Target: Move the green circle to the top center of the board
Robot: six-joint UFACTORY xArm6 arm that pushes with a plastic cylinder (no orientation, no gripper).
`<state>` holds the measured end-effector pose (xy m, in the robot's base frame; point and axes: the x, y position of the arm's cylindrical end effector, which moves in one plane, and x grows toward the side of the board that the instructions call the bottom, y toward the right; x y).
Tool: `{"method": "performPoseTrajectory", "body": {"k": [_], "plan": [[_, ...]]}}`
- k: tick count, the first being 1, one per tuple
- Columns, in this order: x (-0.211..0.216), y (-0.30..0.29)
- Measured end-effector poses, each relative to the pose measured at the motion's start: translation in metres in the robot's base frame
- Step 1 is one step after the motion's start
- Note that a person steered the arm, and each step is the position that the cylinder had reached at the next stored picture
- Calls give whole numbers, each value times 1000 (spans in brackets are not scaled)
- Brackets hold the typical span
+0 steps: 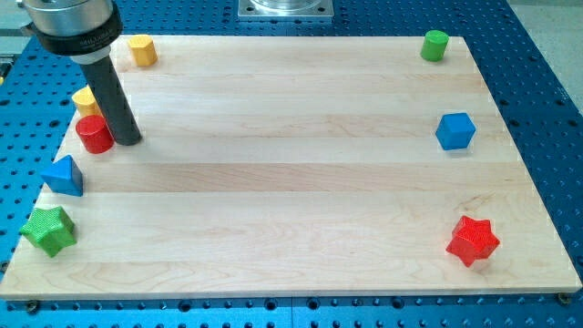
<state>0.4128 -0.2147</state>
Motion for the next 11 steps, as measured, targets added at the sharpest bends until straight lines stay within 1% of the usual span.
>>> {"method": "performPoseTrajectory", "body": {"k": [1,2,3,4,5,6,7,8,9,10,11], "plan": [[-18,45],[-53,150],[-75,287],[-73,354],[-90,426],[-147,509],[-197,548],[-194,419],[-186,265],[-162,232],[-140,284]]}}
